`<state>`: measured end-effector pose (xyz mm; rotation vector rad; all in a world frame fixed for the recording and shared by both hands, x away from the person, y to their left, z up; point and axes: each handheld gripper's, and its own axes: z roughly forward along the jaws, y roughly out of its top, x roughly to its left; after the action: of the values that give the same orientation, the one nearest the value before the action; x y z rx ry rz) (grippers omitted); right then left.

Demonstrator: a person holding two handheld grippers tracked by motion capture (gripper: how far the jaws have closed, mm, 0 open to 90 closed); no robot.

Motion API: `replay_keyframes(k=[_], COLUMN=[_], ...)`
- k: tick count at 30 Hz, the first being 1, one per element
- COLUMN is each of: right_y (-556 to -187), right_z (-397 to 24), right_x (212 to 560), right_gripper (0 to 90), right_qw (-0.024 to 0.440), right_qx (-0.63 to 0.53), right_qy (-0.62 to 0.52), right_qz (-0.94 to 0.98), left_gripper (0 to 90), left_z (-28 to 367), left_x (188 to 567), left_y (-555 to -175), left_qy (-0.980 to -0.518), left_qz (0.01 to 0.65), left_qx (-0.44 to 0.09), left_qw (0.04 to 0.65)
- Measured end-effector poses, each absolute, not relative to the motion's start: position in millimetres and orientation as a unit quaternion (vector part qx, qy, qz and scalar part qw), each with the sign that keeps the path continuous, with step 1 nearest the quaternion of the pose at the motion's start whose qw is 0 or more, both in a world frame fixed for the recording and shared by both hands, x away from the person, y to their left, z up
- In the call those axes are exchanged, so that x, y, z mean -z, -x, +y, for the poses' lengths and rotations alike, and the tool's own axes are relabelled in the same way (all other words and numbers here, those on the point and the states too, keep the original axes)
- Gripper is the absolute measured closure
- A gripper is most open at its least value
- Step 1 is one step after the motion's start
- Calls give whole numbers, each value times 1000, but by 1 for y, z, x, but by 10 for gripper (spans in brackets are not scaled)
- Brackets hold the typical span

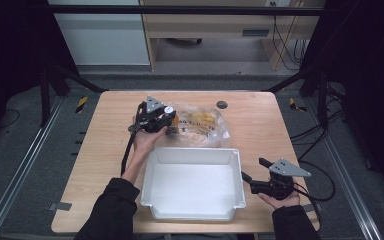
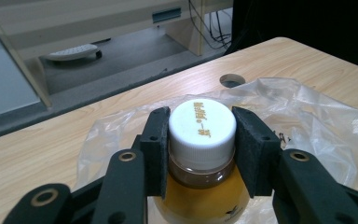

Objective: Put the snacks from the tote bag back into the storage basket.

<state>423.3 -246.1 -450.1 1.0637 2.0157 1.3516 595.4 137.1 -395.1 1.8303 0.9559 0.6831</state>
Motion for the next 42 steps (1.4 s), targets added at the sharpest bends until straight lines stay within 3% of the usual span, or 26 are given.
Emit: replay_keyframes(k=[42], right_y=[-423], right_z=[-247], right_x=[449], right_gripper=[173], right_qw=[244], right_qx=[-497], right_qy=[-390], right_qz=[736], left_gripper=[591], left_z=[155], left_x=[338], left_y=[-562], left_qy=[-706], left_qz=[374], left_qx=[-304], left_qw=[519])
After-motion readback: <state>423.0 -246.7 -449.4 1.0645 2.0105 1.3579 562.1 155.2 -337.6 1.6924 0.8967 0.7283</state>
